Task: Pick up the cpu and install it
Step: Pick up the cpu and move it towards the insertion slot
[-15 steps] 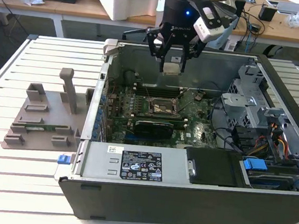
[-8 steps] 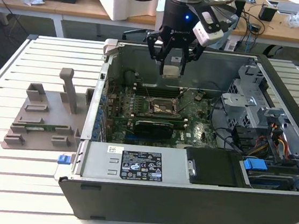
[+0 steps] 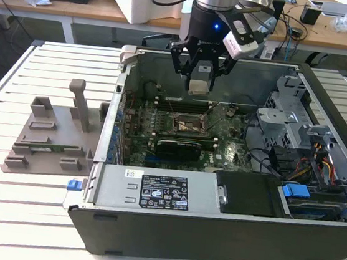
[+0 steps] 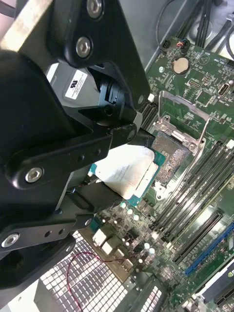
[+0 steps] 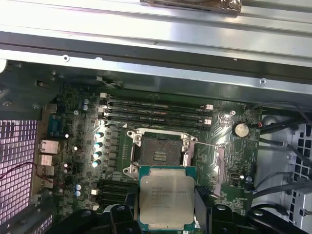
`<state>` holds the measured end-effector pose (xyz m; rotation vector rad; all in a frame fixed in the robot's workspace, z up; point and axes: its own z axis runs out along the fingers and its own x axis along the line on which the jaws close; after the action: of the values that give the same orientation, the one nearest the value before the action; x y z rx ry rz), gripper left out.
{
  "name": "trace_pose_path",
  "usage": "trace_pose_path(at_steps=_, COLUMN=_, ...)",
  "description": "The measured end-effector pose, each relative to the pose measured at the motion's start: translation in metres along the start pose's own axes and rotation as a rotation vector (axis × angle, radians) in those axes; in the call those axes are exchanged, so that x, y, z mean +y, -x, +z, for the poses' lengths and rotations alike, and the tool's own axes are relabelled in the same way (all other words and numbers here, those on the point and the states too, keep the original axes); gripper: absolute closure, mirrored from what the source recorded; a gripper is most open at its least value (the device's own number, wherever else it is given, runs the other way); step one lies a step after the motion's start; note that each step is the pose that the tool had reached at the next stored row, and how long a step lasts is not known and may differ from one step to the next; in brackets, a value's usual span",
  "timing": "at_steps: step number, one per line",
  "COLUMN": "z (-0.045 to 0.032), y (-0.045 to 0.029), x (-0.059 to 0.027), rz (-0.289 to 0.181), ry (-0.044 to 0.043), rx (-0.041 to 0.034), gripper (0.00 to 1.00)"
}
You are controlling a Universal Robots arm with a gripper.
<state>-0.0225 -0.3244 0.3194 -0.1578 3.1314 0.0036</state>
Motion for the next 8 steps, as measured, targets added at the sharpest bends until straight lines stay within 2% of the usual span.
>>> trace_pose_path(at_steps=8, z=0.0164, y=0.0008, x=0.0018, rz=0.0, ry=-0.0057, rx=0.0006, gripper=0.45)
